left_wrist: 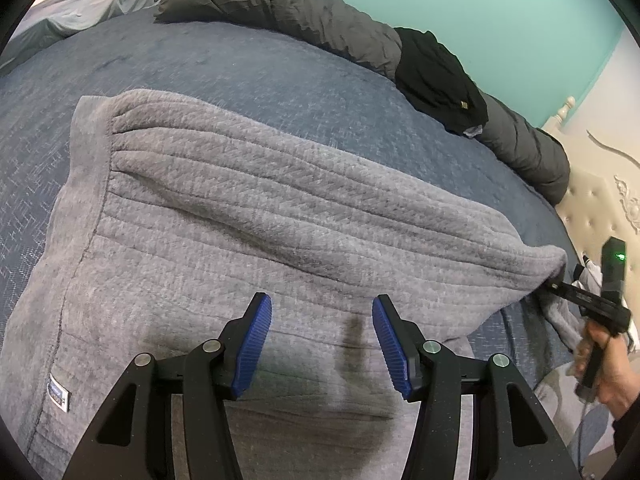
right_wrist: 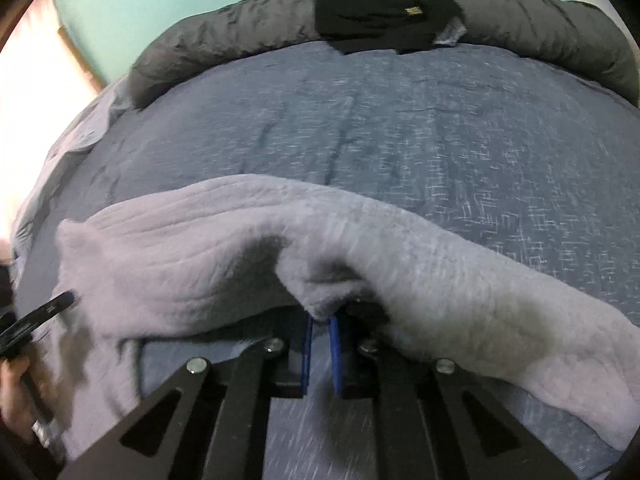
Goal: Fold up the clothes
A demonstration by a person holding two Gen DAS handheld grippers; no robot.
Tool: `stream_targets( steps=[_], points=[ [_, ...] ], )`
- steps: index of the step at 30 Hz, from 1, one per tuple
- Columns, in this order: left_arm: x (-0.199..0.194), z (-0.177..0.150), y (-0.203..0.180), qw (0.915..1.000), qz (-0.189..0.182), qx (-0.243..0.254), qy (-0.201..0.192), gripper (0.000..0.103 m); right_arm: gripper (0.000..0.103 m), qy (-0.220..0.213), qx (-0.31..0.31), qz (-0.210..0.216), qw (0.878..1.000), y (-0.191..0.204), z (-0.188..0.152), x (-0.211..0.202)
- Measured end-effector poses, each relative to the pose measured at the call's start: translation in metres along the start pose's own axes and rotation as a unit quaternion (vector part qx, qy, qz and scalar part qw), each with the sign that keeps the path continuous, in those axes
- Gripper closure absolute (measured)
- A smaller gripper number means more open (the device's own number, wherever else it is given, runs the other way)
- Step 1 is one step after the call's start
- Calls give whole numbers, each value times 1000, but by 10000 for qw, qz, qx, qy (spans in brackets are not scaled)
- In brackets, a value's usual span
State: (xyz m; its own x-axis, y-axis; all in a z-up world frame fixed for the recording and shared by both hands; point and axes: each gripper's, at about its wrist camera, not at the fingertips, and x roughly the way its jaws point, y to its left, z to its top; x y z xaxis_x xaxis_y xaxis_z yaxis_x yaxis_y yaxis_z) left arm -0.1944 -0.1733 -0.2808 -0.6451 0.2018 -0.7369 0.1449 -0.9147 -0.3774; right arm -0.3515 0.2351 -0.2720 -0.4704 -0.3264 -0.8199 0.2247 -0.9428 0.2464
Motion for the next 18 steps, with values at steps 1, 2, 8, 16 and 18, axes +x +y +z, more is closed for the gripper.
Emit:
stream_targets(
  steps=[1,2,8,16,18],
  points=[
    [-5,-2,3,10000,0,10,-12,46,96,115,-42,97,9999,2,-2,-4],
    [-6,-2,3,10000,2,11,-22,46,96,214,-69,212,9995,3,-4,-11],
    [-2,5,2,10000,1,-12,-74,46,96,1063,-102,553,9927,3,-36,-14],
    [-2,2,1,10000,18,46,-63,46,92,1312,128,673,9890,-2,-66,0],
    [0,3,-2,10000,38,38,-68,46,90,1077,119,722,9915,-7,-62,-14]
  ],
)
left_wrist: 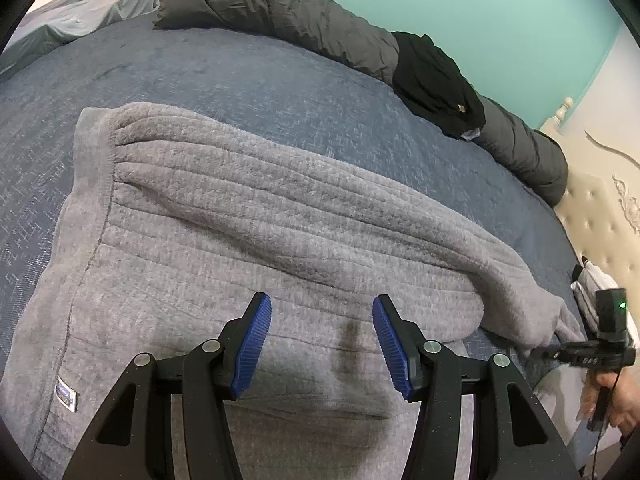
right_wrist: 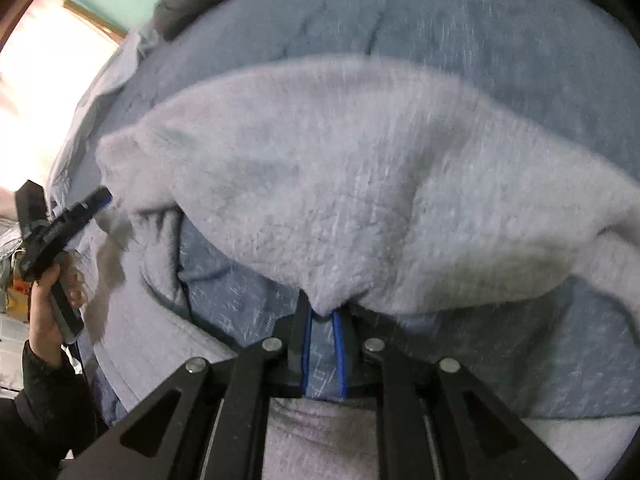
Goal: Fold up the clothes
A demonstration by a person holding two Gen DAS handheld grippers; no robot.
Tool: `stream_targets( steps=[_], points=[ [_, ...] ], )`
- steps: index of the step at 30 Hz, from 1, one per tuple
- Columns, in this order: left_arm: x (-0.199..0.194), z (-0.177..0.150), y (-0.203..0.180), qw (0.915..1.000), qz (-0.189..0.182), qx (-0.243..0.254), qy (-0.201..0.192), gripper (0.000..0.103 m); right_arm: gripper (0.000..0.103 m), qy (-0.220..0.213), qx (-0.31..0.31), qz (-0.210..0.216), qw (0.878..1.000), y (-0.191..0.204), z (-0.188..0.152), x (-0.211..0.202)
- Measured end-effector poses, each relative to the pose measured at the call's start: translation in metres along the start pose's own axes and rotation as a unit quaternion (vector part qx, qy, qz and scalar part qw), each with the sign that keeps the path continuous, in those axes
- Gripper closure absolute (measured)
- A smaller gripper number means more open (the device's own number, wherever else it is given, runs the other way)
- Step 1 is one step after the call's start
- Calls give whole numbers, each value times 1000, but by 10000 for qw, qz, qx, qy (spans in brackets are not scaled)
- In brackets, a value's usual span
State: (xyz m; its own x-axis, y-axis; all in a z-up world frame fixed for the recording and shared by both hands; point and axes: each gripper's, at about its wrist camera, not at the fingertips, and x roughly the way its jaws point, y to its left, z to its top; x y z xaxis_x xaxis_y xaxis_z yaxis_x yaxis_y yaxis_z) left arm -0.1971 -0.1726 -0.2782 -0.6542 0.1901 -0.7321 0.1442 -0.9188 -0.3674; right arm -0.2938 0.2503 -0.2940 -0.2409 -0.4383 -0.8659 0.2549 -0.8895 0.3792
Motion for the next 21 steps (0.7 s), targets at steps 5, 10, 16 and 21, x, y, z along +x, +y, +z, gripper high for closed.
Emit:
stream_targets(
  steps=[5,10,16,21],
  points=[
    [7,4,-2,10000,17,-31,-8,45,78,-569,98,19,9983,-25,3,-55],
    [10,4,-3,10000,38,-19,8,45,62,-922,643,-755,9908,-81,14,-89],
    [8,0,-2,10000,39,8,48,45,61,-796,1759,-662,9789,-142,-11,-88],
    [11,0,-4,10000,34,44,78,44,49,-975,2398,-589,9641,-164,-29,-66]
  ],
)
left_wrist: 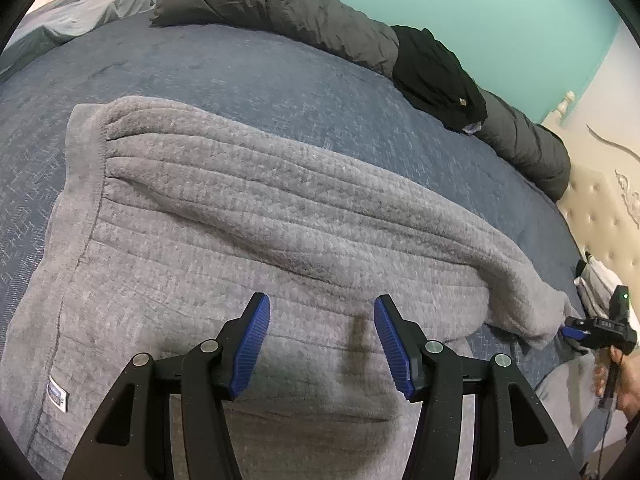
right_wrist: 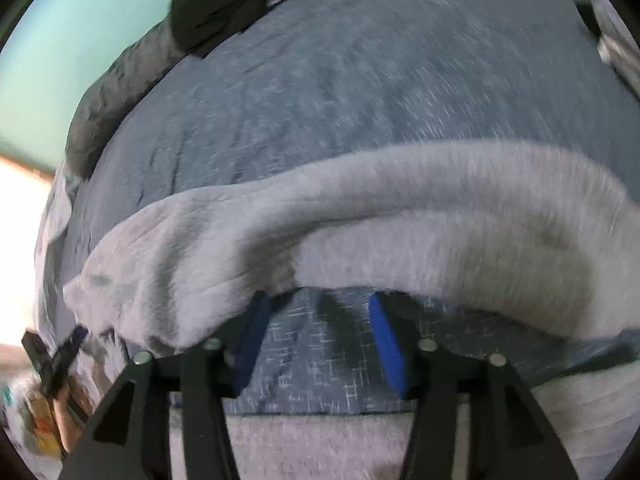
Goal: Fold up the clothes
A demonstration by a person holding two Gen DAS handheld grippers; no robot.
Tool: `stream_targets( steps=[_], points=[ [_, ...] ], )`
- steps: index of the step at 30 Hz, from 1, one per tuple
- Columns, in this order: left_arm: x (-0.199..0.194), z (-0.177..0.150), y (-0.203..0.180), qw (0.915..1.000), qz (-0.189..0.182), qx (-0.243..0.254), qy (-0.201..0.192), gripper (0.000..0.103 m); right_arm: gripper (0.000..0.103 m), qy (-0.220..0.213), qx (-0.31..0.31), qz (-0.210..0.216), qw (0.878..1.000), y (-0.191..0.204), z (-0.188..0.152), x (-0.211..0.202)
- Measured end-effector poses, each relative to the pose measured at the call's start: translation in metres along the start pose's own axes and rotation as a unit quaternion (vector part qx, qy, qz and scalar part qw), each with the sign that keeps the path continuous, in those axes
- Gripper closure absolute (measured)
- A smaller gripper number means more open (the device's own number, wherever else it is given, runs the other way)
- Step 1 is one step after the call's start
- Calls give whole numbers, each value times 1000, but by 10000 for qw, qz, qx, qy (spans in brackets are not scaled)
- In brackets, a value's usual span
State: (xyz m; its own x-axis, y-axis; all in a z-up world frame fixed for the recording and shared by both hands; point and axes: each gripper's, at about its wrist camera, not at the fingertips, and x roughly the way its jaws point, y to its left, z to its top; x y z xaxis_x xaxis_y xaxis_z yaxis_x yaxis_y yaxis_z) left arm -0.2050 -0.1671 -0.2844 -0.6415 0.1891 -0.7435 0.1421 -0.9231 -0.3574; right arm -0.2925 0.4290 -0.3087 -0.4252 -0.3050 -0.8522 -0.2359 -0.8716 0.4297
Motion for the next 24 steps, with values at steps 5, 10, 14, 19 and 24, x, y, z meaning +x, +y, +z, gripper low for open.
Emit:
stream_targets(
  steps=[5,10,14,19,24],
  points=[
    [-1,0,3,10000,14,-21,1,44,49,-352,553,0,9979,-16,4,12],
    [1,2,3,10000,6,-26,13,44,87,-558,344,-256,9975,-17,5,9],
    [0,3,5,10000,4,-47,-3,44,94,-845,78,-237,9961,-11,3,-18],
    [-1,5,4,10000,-1,-39,-30,44,94,-761,-249,-210,9966,-6,-4,-55],
    [-3,7,5,10000,4,-49,-65,44,94,-132,-367,-382,9985,-18,-20,-37]
  ],
)
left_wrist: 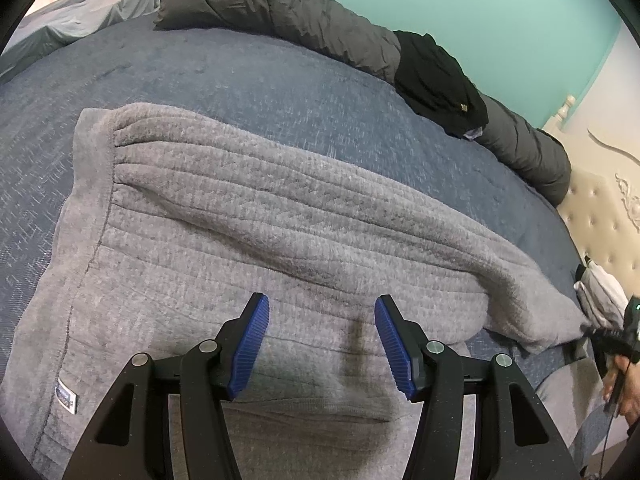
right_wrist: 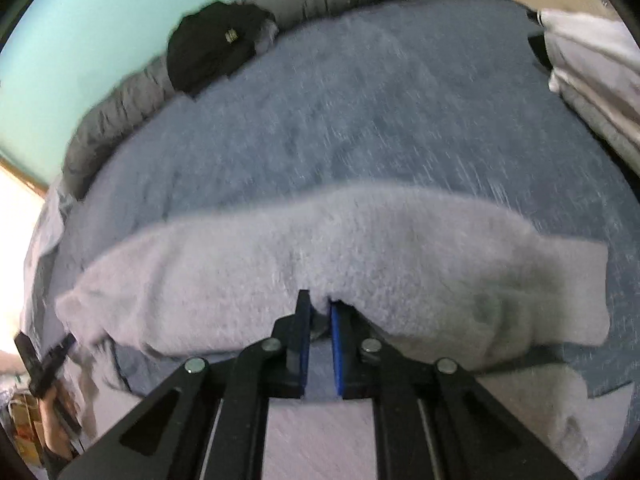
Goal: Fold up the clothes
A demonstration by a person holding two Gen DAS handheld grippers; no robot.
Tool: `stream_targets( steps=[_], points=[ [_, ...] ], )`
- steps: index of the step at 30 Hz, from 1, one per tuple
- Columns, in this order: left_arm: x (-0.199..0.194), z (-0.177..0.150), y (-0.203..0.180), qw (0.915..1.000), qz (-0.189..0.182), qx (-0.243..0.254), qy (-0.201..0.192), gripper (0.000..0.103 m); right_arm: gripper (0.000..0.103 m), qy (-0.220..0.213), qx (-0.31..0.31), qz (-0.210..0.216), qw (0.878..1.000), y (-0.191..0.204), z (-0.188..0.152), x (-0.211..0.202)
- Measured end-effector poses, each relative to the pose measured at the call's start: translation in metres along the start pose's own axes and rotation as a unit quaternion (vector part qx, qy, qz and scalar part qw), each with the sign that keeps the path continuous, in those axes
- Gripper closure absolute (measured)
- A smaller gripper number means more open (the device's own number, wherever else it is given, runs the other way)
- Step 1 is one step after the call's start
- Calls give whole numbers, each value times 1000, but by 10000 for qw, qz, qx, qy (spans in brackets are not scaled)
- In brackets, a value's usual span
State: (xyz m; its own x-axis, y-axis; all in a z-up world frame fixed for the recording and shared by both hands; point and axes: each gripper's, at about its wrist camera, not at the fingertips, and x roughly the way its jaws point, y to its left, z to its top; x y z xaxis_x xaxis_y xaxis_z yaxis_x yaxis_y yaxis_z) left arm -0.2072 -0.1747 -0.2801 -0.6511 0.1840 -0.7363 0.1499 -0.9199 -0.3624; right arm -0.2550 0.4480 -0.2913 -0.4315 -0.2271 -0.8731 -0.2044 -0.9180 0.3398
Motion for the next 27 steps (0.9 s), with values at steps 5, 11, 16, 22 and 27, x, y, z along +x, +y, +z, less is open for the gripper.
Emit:
stream_targets(
  steps=[5,11,16,22,27],
  points=[
    [1,2,1,10000,10,-16,-7,43,92,313,83,55,9995,-7,-17,24],
    [-2,1,3,10000,10,5,8,43,91,-47,161,336,9993,-18,-10,-12],
    [-6,-2,3,10000,37,47,17,43,91,-605,466,152,9970,-55,-2,-52],
    [-8,-1,1,9999,80,93,-21,43,43,-1088,859,-1058,9847,-112,11,-65],
    [-3,0,-1,9999,111,116,28,43,42,-812,1099,-1328,9817,-147,13,-47]
  ],
)
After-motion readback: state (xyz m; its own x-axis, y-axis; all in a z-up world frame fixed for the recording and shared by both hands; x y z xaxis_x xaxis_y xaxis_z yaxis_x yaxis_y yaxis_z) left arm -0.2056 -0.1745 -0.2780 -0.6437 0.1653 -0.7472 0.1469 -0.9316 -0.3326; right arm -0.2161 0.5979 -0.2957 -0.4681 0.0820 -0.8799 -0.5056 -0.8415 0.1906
